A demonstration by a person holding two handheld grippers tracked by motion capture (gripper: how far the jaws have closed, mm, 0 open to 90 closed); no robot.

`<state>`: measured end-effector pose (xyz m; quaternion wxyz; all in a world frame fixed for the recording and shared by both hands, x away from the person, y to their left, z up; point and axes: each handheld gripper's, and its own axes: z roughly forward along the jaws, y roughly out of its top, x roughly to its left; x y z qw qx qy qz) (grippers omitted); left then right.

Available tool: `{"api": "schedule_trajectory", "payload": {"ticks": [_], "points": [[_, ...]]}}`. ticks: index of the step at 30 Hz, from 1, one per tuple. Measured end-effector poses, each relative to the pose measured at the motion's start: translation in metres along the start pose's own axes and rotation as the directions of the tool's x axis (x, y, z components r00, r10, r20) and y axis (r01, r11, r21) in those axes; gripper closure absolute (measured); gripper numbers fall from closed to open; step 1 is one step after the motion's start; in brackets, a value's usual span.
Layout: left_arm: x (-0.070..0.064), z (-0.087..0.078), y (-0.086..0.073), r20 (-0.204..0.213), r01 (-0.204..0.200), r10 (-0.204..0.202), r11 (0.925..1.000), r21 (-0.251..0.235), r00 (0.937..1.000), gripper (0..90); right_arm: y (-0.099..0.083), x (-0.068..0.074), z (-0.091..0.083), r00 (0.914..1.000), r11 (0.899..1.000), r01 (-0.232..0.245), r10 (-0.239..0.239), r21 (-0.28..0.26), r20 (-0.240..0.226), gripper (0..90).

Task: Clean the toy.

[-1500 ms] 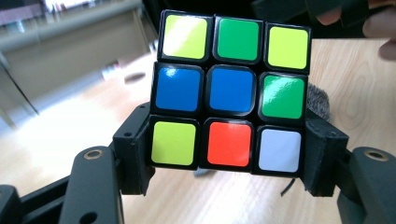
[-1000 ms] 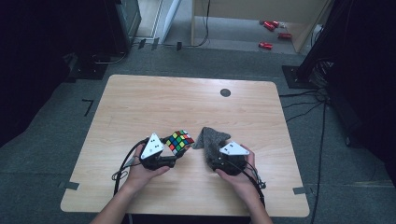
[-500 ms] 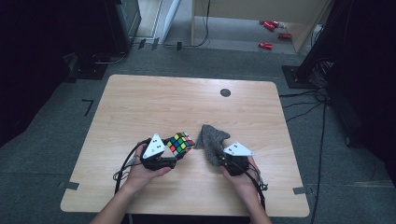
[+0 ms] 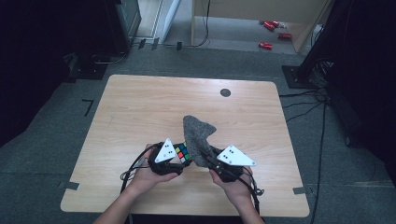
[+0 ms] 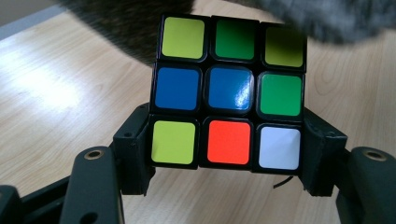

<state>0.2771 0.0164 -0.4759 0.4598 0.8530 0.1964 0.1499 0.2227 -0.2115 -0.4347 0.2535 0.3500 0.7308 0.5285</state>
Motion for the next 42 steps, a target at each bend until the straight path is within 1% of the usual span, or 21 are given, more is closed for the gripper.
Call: {"api": "schedule_trajectory", "payload": {"ticks": [3,4,8,11,13,16,17,19,21,23,25,26,28,29,33,35,37,39,40,41,42], "points": [[-0.005,0.002,0.005,-0.01,-0.012,0.013,0.9992,0.039,0.9999,34.5,-0.001,0.013,0.006,0.9978,0.998,0.067,-0.067,0.02,0.0,75.6],[-0.007,0.002,0.007,-0.024,-0.022,0.024,0.9978,0.063,0.9994,34.6,-0.002,0.017,0.009,0.9957,0.995,0.092,-0.093,0.03,0.006,75.1],[-0.011,0.005,0.01,-0.045,-0.033,0.039,0.9906,0.133,0.9982,34.6,-0.006,0.027,0.016,0.985,0.984,0.161,-0.165,0.069,0.05,74.2],[-0.014,0.008,0.013,-0.042,-0.037,0.044,0.9844,0.172,0.9981,34.6,-0.008,0.035,0.019,0.9745,0.975,0.204,-0.211,0.087,0.077,73.6],[-0.016,0.009,0.014,-0.036,-0.039,0.046,0.982,0.185,0.9983,34.7,-0.009,0.039,0.02,0.9677,0.968,0.233,-0.24,0.093,0.077,73.6],[-0.016,0.008,0.014,-0.033,-0.036,0.042,0.9832,0.179,0.9986,34.7,-0.011,0.042,0.022,0.9555,0.957,0.269,-0.28,0.111,0.094,74.1],[-0.015,0.007,0.014,-0.028,-0.03,0.036,0.984,0.176,0.999,34.8,-0.011,0.041,0.022,0.953,0.955,0.274,-0.285,0.115,0.102,74.4],[-0.013,0.006,0.014,-0.022,-0.02,0.024,0.9858,0.167,0.9995,34.8,-0.011,0.034,0.022,0.9522,0.959,0.257,-0.273,0.123,0.138,75.2],[-0.011,0.004,0.014,-0.014,-0.008,0.01,0.9883,0.152,0.9998,34.8,-0.011,0.024,0.02,0.963,0.972,0.201,-0.219,0.123,0.157,75.7],[-0.011,0.004,0.014,-0.009,-0.007,0.009,0.9891,0.147,0.9999,34.8,-0.012,0.022,0.018,0.968,0.976,0.186,-0.202,0.113,0.149,76.0],[-0.011,0.005,0.014,-0.01,-0.005,0.007,0.9894,0.145,0.9999,34.8,-0.011,0.028,0.017,0.9654,0.972,0.212,-0.225,0.105,0.132,75.6],[-0.012,0.005,0.015,-0.013,-0.006,0.008,0.9893,0.146,0.9999,34.9,-0.01,0.033,0.018,0.9597,0.966,0.238,-0.25,0.103,0.128,75.3],[-0.013,0.005,0.015,-0.031,-0.022,0.028,0.9874,0.156,0.9991,34.9,-0.01,0.044,0.02,0.9361,0.946,0.303,-0.319,0.117,0.148,75.2],[-0.013,0.004,0.015,-0.031,-0.023,0.028,0.9872,0.158,0.9991,34.9,-0.01,0.047,0.02,0.931,0.94,0.321,-0.336,0.117,0.144,75.2],[-0.014,0.003,0.016,-0.029,-0.025,0.03,0.9878,0.154,0.9991,34.9,-0.009,0.045,0.02,0.9266,0.935,0.335,-0.349,0.114,0.139,75.5],[-0.014,0.002,0.017,-0.021,-0.02,0.023,0.9894,0.144,0.9995,35.0,-0.009,0.039,0.02,0.9272,0.939,0.319,-0.337,0.126,0.164,75.6],[-0.013,0.001,0.017,-0.022,-0.018,0.021,0.9903,0.138,0.9995,35.0,-0.008,0.032,0.018,0.9428,0.955,0.274,-0.291,0.118,0.163,75.5],[-0.01,0.0,0.017,-0.018,-0.004,0.006,0.9917,0.128,0.9998,35.0,-0.007,0.033,0.016,0.9388,0.954,0.278,-0.295,0.115,0.178,75.6],[-0.01,0.0,0.017,-0.019,-0.001,0.003,0.9921,0.126,0.9998,35.0,-0.007,0.036,0.015,0.939,0.951,0.288,-0.303,0.108,0.163,75.3],[-0.01,0.0,0.017,-0.022,-0.004,0.007,0.992,0.126,0.9997,34.9,-0.006,0.04,0.015,0.9361,0.947,0.306,-0.319,0.099,0.149,74.8],[-0.01,-0.001,0.017,-0.027,-0.011,0.014,0.992,0.126,0.9995,34.9,-0.007,0.044,0.016,0.9266,0.938,0.332,-0.344,0.099,0.152,74.6]]}}
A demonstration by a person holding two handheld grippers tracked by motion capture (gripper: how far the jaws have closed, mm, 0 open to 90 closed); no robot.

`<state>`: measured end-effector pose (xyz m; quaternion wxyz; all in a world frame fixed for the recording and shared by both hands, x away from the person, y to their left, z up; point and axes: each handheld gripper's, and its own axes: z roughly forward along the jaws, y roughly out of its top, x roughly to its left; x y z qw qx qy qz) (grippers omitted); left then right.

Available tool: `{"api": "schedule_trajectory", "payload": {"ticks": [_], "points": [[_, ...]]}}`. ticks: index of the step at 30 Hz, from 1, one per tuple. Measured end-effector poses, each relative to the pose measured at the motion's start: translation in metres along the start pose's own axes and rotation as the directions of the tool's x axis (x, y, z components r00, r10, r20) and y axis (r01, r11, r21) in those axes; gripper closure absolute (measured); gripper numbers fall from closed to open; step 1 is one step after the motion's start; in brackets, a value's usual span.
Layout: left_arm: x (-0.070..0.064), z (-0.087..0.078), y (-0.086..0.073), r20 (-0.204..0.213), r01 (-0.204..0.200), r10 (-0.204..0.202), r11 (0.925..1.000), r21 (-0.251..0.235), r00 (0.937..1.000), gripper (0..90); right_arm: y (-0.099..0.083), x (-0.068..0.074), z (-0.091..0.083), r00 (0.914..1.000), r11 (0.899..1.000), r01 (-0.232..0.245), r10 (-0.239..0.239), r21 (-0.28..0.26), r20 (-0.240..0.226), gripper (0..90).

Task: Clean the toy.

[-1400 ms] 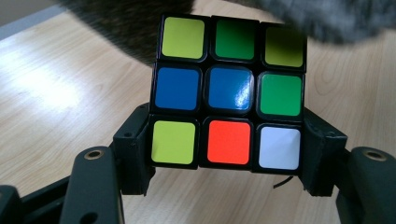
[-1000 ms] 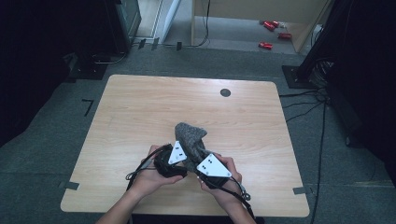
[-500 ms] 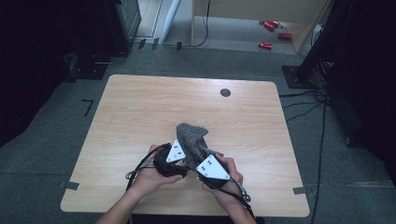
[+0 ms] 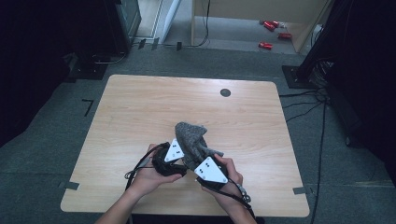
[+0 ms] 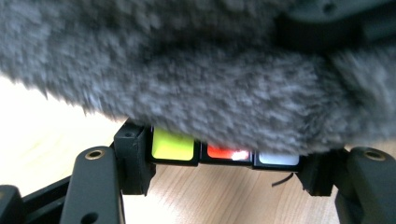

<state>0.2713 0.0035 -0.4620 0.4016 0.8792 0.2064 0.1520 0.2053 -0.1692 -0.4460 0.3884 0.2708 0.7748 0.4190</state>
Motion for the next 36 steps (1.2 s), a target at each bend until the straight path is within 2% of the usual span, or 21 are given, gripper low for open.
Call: {"api": "schedule_trajectory", "payload": {"ticks": [1,3,6,9,10,11,13,15,17,18,21,22,23,25,26,27,29,31,32,34,36], "points": [[0.0,0.0,0.0,-0.001,0.001,-0.001,1.0,0.0,1.0,35.0,0.001,0.002,0.001,0.9998,1.0,0.02,-0.02,0.002,0.005,74.6],[0.0,-0.001,0.0,0.005,0.003,-0.003,1.0,-0.007,1.0,35.0,0.0,-0.002,0.001,1.0,1.0,-0.006,0.006,0.004,0.0,75.0],[0.0,-0.001,0.0,0.006,0.004,-0.003,0.9999,-0.017,1.0,35.0,-0.004,-0.015,0.002,0.9959,0.996,-0.09,0.09,0.006,-0.007,75.2],[0.003,-0.003,-0.001,0.015,0.012,-0.011,0.9987,-0.05,0.9998,35.0,-0.006,-0.024,0.0,0.99,0.99,-0.141,0.141,0.011,0.005,75.2],[0.003,-0.005,-0.001,0.012,0.004,-0.003,0.9975,-0.071,0.9999,34.9,-0.007,-0.026,-0.001,0.9851,0.985,-0.172,0.172,0.0,-0.009,75.2],[0.003,-0.007,-0.002,0.015,-0.004,0.006,0.9936,-0.113,0.9999,34.9,-0.007,-0.028,-0.002,0.9795,0.98,-0.2,0.2,-0.015,-0.028,75.1],[0.004,-0.01,-0.006,0.017,-0.013,0.016,0.9769,-0.213,0.9997,34.9,-0.007,-0.033,-0.005,0.9582,0.958,-0.281,0.277,-0.056,-0.072,75.1],[0.008,-0.015,-0.01,0.044,0.018,-0.005,0.9514,-0.307,0.999,34.9,-0.008,-0.041,-0.008,0.9238,0.923,-0.373,0.36,-0.093,-0.13,75.1],[0.01,-0.02,-0.012,0.046,0.027,-0.011,0.9252,-0.379,0.9989,34.8,-0.012,-0.049,-0.009,0.8891,0.888,-0.448,0.43,-0.106,-0.156,75.2],[0.011,-0.022,-0.012,0.042,0.026,-0.01,0.913,-0.407,0.9991,34.8,-0.014,-0.052,-0.008,0.8782,0.876,-0.47,0.453,-0.103,-0.152,75.3],[0.016,-0.025,-0.015,0.077,0.058,-0.025,0.8876,-0.457,0.9967,34.8,-0.023,-0.058,-0.005,0.8564,0.858,-0.509,0.499,-0.061,-0.134,75.4],[0.017,-0.025,-0.016,0.074,0.061,-0.03,0.8847,-0.462,0.9968,34.8,-0.024,-0.059,-0.004,0.8487,0.851,-0.521,0.51,-0.058,-0.139,75.4],[0.017,-0.024,-0.016,0.06,0.052,-0.028,0.8876,-0.458,0.9978,34.8,-0.024,-0.059,-0.005,0.8426,0.845,-0.531,0.519,-0.064,-0.145,75.4],[0.016,-0.021,-0.017,0.039,0.03,-0.015,0.8955,-0.444,0.9991,34.8,-0.02,-0.057,-0.008,0.8457,0.845,-0.527,0.512,-0.087,-0.152,75.4],[0.015,-0.019,-0.018,0.037,0.022,-0.006,0.8981,-0.439,0.9993,34.8,-0.016,-0.056,-0.01,0.8501,0.847,-0.52,0.501,-0.109,-0.164,75.4],[0.013,-0.018,-0.019,0.036,0.013,0.003,0.8996,-0.437,0.9993,34.8,-0.012,-0.055,-0.013,0.8502,0.846,-0.519,0.496,-0.122,-0.176,75.4],[0.009,-0.016,-0.018,0.04,-0.001,0.021,0.8953,-0.446,0.999,34.8,-0.006,-0.051,-0.016,0.8579,0.852,-0.503,0.472,-0.143,-0.203,75.3],[0.007,-0.017,-0.017,0.03,-0.017,0.033,0.8931,-0.45,0.999,34.8,-0.004,-0.048,-0.015,0.8704,0.864,-0.481,0.45,-0.149,-0.199,75.2],[0.007,-0.018,-0.017,0.034,-0.019,0.039,0.8914,-0.453,0.9987,34.8,-0.005,-0.049,-0.014,0.8653,0.86,-0.49,0.46,-0.143,-0.2,75.2],[0.007,-0.02,-0.017,0.044,-0.021,0.047,0.8851,-0.465,0.9979,34.7,-0.01,-0.054,-0.011,0.8465,0.846,-0.521,0.495,-0.114,-0.195,75.3],[0.007,-0.019,-0.016,0.035,-0.026,0.047,0.8867,-0.462,0.9983,34.7,-0.017,-0.058,-0.007,0.8296,0.834,-0.548,0.529,-0.073,-0.178,75.3]]}}
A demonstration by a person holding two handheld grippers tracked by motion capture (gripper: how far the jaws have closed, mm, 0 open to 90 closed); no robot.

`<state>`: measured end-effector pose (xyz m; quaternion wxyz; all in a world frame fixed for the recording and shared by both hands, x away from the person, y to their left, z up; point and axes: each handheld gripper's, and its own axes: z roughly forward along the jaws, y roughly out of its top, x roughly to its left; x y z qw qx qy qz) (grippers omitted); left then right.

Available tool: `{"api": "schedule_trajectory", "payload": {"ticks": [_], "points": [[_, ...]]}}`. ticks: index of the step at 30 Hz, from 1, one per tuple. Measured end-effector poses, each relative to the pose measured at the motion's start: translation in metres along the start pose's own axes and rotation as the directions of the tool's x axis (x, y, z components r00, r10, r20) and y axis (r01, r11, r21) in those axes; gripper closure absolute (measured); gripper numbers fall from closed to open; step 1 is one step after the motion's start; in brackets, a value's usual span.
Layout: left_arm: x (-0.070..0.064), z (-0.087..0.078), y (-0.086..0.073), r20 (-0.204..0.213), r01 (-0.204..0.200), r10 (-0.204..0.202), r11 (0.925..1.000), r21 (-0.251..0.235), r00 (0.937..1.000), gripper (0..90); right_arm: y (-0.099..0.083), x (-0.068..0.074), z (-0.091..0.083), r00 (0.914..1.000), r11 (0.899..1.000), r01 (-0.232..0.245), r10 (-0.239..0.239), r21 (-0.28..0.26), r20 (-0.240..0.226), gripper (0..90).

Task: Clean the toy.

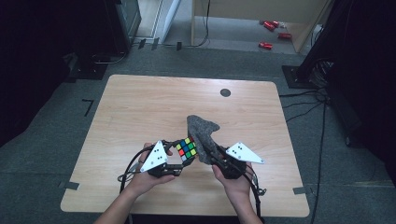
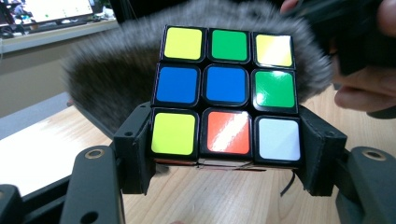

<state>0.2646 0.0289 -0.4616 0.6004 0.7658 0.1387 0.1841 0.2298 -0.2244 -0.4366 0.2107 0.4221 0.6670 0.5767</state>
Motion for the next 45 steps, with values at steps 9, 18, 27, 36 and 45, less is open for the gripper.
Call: {"api": "schedule_trajectory", "payload": {"ticks": [9,18,27,36,45], "points": [[-0.006,0.004,0.0,0.008,-0.035,0.035,0.9992,0.019,0.9994,34.8,0.007,0.013,-0.006,0.9983,0.998,0.05,-0.051,-0.046,-0.029,74.8],[0.002,-0.001,0.0,-0.005,0.0,0.0,1.0,0.001,1.0,34.9,0.001,0.005,-0.002,1.0,1.0,0.009,-0.009,-0.02,0.0,74.7],[-0.001,-0.001,0.003,0.008,0.005,-0.005,1.0,0.005,1.0,34.8,0.0,0.006,-0.001,0.9997,1.0,0.022,-0.022,-0.015,-0.005,74.6],[-0.001,0.002,0.001,-0.002,-0.003,0.004,0.9995,0.031,1.0,34.9,0.004,0.016,-0.004,0.9962,0.996,0.085,-0.086,-0.039,-0.013,74.6],[-0.001,0.003,-0.002,-0.004,0.023,-0.023,0.999,0.038,0.9997,34.9,-0.002,0.005,-0.002,0.9987,0.999,0.051,-0.051,0.001,-0.002,74.5]]}}
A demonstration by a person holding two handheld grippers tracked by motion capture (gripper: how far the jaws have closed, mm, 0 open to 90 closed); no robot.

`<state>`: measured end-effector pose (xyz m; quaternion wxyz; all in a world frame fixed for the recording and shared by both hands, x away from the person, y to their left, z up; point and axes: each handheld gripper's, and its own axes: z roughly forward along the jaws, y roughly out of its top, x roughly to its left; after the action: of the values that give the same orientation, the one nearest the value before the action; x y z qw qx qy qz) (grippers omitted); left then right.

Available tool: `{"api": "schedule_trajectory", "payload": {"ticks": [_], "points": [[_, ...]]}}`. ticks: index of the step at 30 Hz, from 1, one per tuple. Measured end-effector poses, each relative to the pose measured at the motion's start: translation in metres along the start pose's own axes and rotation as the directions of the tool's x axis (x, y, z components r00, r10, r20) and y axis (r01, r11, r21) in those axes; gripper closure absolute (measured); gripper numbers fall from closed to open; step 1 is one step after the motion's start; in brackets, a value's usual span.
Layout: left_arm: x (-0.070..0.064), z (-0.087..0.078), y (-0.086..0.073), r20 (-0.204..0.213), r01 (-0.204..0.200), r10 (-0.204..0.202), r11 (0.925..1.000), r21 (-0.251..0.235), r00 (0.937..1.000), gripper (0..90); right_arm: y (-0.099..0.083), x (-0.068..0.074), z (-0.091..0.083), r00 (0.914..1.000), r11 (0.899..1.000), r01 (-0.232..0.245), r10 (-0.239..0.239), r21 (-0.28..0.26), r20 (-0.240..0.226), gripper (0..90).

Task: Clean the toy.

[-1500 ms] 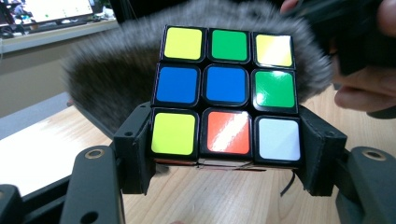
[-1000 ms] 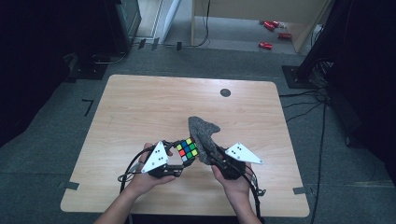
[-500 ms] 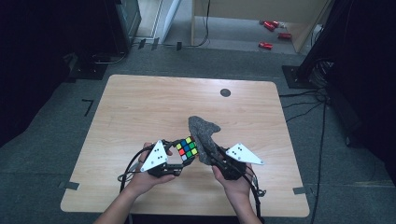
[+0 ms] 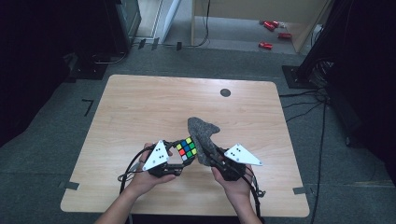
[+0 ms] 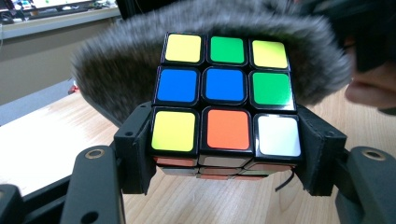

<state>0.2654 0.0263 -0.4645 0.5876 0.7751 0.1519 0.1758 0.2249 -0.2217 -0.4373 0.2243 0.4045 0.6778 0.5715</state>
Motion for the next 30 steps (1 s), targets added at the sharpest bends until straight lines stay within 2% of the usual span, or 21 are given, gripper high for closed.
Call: {"api": "schedule_trajectory", "payload": {"ticks": [3,5,8,9,11,14,16,19,22,25,28,30], "points": [[-0.004,0.002,0.0,0.017,-0.002,0.002,1.0,-0.002,0.9998,34.9,0.008,0.007,-0.004,0.9993,0.999,0.024,-0.025,-0.038,-0.028,74.4],[-0.004,0.002,0.0,0.022,0.009,-0.009,1.0,-0.005,0.9997,34.9,0.01,0.01,-0.004,0.9988,0.998,0.04,-0.041,-0.041,-0.028,74.4],[-0.002,0.001,0.0,0.022,0.014,-0.014,0.9999,0.001,0.9997,34.9,0.006,0.006,-0.002,0.9995,1.0,0.003,-0.004,-0.025,-0.031,74.4],[-0.001,0.0,-0.001,0.018,0.012,-0.013,0.9999,0.005,0.9998,34.9,0.004,0.005,0.0,0.9997,1.0,0.011,-0.011,-0.013,-0.021,74.4],[-0.001,0.0,-0.002,0.016,0.013,-0.013,0.9999,0.008,0.9998,34.9,0.002,0.002,0.003,0.9997,1.0,-0.001,0.002,0.012,-0.023,74.3],[0.0,0.001,-0.004,0.019,0.026,-0.026,0.9997,-0.002,0.9995,34.9,0.004,0.003,0.002,0.9998,1.0,-0.004,0.004,0.013,-0.019,74.1],[-0.001,0.002,-0.005,0.014,0.009,-0.009,0.9999,0.011,0.9999,34.9,0.008,0.006,-0.001,0.9994,1.0,0.009,-0.01,-0.008,-0.032,73.8],[-0.003,0.004,-0.007,0.022,0.011,-0.011,0.9999,0.012,0.9997,34.9,0.013,0.01,-0.003,0.9981,0.999,0.04,-0.041,-0.03,-0.047,73.5],[-0.003,0.003,-0.007,0.02,0.003,-0.003,0.9997,0.023,0.9998,34.8,0.01,0.011,0.001,0.9968,0.998,0.053,-0.054,-0.013,-0.058,73.0],[-0.001,0.003,-0.011,0.014,0.012,-0.012,0.9993,0.037,0.9998,34.8,0.006,0.006,0.004,0.997,0.999,0.033,-0.031,0.017,-0.07,72.9],[0.0,0.002,-0.013,0.011,0.021,-0.021,0.9993,0.031,0.9997,34.9,0.003,0.002,0.008,0.9982,0.998,0.016,-0.013,0.055,-0.058,73.1],[0.001,0.002,-0.013,0.016,0.027,-0.027,0.9993,0.024,0.9995,34.9,0.003,0.0,0.008,0.9984,0.998,0.004,0.0,0.063,-0.056,73.1]]}}
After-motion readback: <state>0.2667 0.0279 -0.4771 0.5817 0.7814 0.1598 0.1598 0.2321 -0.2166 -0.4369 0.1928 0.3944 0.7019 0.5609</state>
